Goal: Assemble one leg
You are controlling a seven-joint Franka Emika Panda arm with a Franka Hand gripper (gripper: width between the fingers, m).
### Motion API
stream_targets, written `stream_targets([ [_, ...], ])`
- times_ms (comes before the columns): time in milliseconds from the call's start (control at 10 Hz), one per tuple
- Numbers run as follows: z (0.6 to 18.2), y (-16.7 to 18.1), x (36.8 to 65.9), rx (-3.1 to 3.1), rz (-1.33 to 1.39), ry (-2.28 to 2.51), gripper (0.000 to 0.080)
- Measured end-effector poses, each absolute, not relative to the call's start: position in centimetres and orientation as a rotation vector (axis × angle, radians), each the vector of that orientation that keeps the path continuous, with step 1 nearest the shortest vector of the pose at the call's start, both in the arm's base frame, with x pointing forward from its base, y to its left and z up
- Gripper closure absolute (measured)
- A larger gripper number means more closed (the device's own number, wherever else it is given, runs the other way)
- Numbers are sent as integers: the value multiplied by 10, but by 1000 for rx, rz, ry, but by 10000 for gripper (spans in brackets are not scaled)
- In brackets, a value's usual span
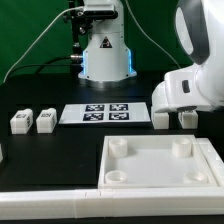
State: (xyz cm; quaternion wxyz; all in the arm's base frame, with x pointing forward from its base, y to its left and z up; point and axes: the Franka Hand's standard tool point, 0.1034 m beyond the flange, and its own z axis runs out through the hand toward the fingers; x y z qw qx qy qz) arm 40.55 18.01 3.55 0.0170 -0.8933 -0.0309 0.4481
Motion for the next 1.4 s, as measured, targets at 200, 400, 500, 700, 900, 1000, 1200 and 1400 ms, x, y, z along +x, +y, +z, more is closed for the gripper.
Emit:
stream_targets([
  [200,34,178,402,-2774,1402,-98,150],
  [400,26,178,392,-2774,1412,-100,150],
  [500,21,178,388,-2778,1407,-99,150],
  [700,13,178,383,-2785,1392,-97,150],
  [900,9,178,379,-2786,1384,-98,150],
  [1000,9,178,379,-2786,1384,-99,150],
  [1200,9,178,379,-2786,1384,-99,180],
  [1400,9,178,379,-2786,1384,-99,382],
])
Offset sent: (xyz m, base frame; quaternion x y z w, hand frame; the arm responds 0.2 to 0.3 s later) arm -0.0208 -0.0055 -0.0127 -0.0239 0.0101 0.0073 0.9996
